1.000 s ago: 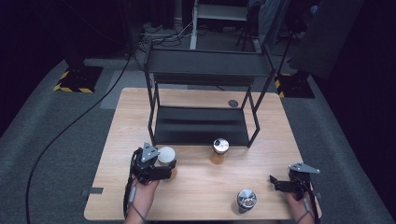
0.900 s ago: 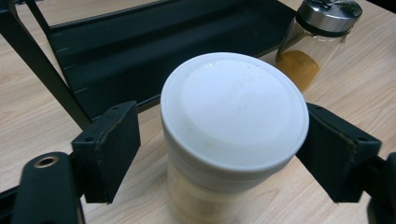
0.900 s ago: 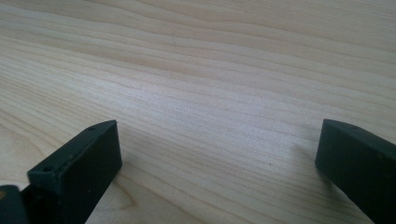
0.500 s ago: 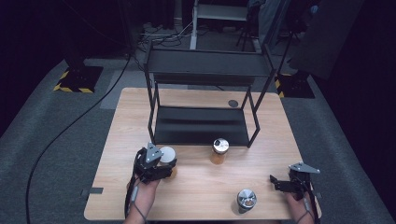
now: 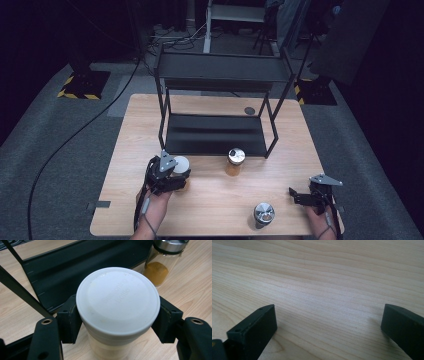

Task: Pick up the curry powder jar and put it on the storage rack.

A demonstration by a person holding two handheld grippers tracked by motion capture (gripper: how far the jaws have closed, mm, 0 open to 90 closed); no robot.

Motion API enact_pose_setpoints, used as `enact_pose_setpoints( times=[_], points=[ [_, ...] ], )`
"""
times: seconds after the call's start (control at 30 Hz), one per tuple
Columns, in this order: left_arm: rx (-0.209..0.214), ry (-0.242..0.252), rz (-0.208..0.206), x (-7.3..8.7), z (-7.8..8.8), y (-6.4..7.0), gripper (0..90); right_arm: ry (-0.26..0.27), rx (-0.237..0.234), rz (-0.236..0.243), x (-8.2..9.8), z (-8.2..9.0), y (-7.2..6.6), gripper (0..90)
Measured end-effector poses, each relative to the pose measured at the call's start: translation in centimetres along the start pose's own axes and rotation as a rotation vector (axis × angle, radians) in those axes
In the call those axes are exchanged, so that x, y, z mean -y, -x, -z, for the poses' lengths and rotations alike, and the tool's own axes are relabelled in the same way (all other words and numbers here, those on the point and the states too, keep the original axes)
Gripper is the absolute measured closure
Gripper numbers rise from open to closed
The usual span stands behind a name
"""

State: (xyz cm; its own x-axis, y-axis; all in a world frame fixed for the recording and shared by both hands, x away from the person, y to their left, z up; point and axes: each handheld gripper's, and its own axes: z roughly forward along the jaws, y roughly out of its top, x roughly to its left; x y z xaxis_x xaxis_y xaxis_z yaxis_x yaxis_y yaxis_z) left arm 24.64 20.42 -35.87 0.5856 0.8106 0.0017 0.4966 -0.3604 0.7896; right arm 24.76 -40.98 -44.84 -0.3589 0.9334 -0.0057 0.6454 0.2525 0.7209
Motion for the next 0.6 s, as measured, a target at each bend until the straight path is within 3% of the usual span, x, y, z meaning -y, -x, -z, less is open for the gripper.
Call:
enact_pose_setpoints(
  times=[0.6],
  points=[
    [0.020, -0.014, -0.019, -3.7, 0.2, -0.8, 33.9, 0.000, 0.001, -0.001, 0.0, 0.0, 0.0, 0.0]
  ],
)
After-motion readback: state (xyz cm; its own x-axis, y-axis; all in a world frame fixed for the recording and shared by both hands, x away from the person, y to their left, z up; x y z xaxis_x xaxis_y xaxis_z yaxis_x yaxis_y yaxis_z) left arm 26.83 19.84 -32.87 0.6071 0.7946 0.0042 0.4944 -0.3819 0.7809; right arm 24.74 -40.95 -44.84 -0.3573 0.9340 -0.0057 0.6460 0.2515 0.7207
